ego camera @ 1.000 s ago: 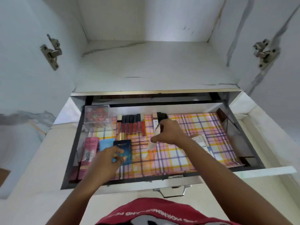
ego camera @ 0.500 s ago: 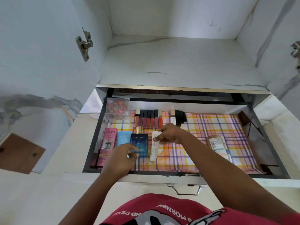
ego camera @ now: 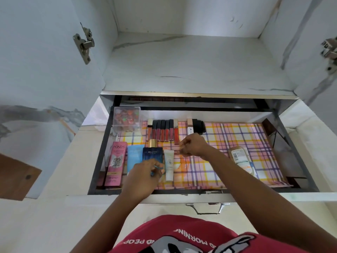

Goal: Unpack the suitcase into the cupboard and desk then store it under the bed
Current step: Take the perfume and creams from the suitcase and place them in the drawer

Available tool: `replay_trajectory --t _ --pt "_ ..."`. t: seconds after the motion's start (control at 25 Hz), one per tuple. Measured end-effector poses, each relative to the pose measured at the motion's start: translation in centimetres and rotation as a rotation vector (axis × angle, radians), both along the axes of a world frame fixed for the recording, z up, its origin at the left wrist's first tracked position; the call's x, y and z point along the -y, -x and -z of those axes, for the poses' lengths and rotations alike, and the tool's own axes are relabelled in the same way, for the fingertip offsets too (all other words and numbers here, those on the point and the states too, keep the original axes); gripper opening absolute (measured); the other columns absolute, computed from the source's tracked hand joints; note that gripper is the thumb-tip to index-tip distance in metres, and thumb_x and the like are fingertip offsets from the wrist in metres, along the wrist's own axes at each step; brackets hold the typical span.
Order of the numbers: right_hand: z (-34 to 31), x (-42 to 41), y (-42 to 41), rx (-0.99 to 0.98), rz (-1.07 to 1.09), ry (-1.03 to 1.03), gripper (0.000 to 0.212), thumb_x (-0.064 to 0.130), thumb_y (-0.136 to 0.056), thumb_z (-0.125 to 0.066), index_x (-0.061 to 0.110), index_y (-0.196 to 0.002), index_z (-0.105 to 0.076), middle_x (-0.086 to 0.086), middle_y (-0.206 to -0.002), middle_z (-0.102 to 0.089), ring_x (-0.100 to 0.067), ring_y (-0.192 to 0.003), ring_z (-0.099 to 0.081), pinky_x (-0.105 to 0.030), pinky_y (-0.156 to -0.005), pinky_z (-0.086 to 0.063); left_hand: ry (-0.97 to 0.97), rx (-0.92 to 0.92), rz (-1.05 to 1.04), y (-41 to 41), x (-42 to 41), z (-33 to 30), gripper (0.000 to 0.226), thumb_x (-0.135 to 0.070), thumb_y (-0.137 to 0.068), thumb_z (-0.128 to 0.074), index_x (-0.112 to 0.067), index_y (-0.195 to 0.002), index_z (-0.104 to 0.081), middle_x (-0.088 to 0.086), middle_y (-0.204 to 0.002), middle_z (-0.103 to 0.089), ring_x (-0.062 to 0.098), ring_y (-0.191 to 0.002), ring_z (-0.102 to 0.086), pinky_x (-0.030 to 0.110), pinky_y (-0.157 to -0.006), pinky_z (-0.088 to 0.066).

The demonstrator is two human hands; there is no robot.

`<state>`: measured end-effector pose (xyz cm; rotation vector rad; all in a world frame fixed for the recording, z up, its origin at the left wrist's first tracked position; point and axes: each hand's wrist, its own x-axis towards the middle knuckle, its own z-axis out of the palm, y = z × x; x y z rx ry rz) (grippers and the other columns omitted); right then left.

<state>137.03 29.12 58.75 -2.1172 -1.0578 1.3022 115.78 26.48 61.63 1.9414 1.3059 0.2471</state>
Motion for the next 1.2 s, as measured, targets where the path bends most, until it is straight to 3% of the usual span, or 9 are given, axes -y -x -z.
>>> replay_trajectory --t 0.16,0.24,0.4,0.52,0.6,0.84,0.92,1.08,1.2 --pt "-2.3 3.0 -5.3 0.612 -0.226 0.195 0.044 0.024 -0.071 -0.082 -0.002 -0.100 -0.062 -0.012 -0.091 -0.070 -0.023 -0.088 -0.069 -0.031 -0.079 -0.055 0.019 0.026 0.060 -1.6 0.5 0.3 0.021 -0.027 -0.091 -0.058 -0.021 -0.110 -0.064 -0.008 -0.094 -0.067 0.009 -0.083 -0.063 0.030 -0.077 -0.053" --pt "-2.6 4.8 -6.8 0.757 -0.276 0.319 0.056 0.028 -0.067 -0.084 0.004 -0.108 -0.055 -0.010 -0.103 -0.065 -0.025 -0.101 -0.062 -0.033 -0.082 -0.052 0.017 0.011 0.083 -1.9 0.4 0.5 0.020 -0.027 -0.091 -0.058 -0.022 -0.109 -0.064 -0.009 -0.091 -0.064 0.008 -0.084 -0.063 0.030 -0.078 -0.053" --pt "-1.0 6.4 -6.9 0.770 -0.340 0.388 0.056 0.028 -0.069 -0.082 0.008 -0.113 -0.054 -0.009 -0.108 -0.061 -0.025 -0.103 -0.059 -0.034 -0.085 -0.050 0.027 0.012 0.089 -1.8 0.4 0.4 0.019 -0.026 -0.091 -0.058 -0.022 -0.109 -0.064 -0.011 -0.089 -0.060 0.008 -0.083 -0.060 0.027 -0.077 -0.052" --pt "-0.7 5.0 -5.8 0.598 -0.224 0.314 0.035 0.029 -0.068 -0.082 0.009 -0.082 -0.057 -0.001 -0.069 -0.063 -0.010 -0.061 -0.061 -0.021 -0.060 -0.049 0.050 0.027 0.075 -1.7 0.5 0.2 0.020 -0.026 -0.091 -0.058 -0.021 -0.110 -0.064 -0.011 -0.090 -0.059 0.009 -0.084 -0.061 0.026 -0.076 -0.052" --pt "-0.9 3.4 -4.5 0.391 -0.121 0.267 0.031 0.027 -0.069 -0.082 0.009 -0.072 -0.059 -0.003 -0.060 -0.065 -0.007 -0.046 -0.059 -0.019 -0.049 -0.049 0.054 0.030 0.076 -1.7 0.4 0.2 0.021 -0.025 -0.091 -0.058 -0.020 -0.111 -0.063 -0.010 -0.092 -0.060 0.009 -0.085 -0.061 0.025 -0.076 -0.051" --pt "-4.1 2.1 -4.0 -0.154 0.190 0.180 0.017 0.005 -0.074 -0.075 0.001 -0.080 -0.060 -0.015 -0.087 -0.064 -0.021 -0.069 -0.064 -0.027 -0.061 -0.056 0.055 0.062 0.032 -1.4 0.6 0.1 0.019 -0.023 -0.092 -0.057 -0.019 -0.110 -0.063 -0.012 -0.089 -0.059 0.008 -0.086 -0.061 0.023 -0.077 -0.050" --pt "-3.2 2.5 -3.4 -0.067 0.178 0.175 0.018 0.007 -0.073 -0.076 0.001 -0.076 -0.060 -0.013 -0.087 -0.063 -0.020 -0.071 -0.062 -0.027 -0.058 -0.055 0.060 0.074 0.019 -1.4 0.5 0.2 0.019 -0.022 -0.092 -0.057 -0.019 -0.109 -0.063 -0.011 -0.091 -0.059 0.009 -0.086 -0.061 0.024 -0.077 -0.051" --pt "0.2 2.7 -0.9 0.369 -0.063 0.215 0.038 0.026 -0.063 -0.084 -0.001 -0.085 -0.067 -0.012 -0.081 -0.069 -0.019 -0.066 -0.064 -0.032 -0.068 -0.058 0.065 0.070 0.022 -1.4 0.5 0.2 0.018 -0.021 -0.092 -0.057 -0.018 -0.109 -0.064 -0.004 -0.098 -0.066 0.011 -0.089 -0.062 0.027 -0.080 -0.052" --pt "1.0 2.3 0.7 0.363 -0.126 0.225 0.040 0.029 -0.059 -0.088 0.007 -0.073 -0.058 -0.013 -0.083 -0.072 -0.022 -0.074 -0.070 -0.034 -0.072 -0.059 0.051 0.068 0.023 -1.4 0.6 0.2 0.018 -0.020 -0.092 -0.057 -0.018 -0.108 -0.064 -0.007 -0.095 -0.064 0.010 -0.087 -0.062 0.024 -0.078 -0.051"
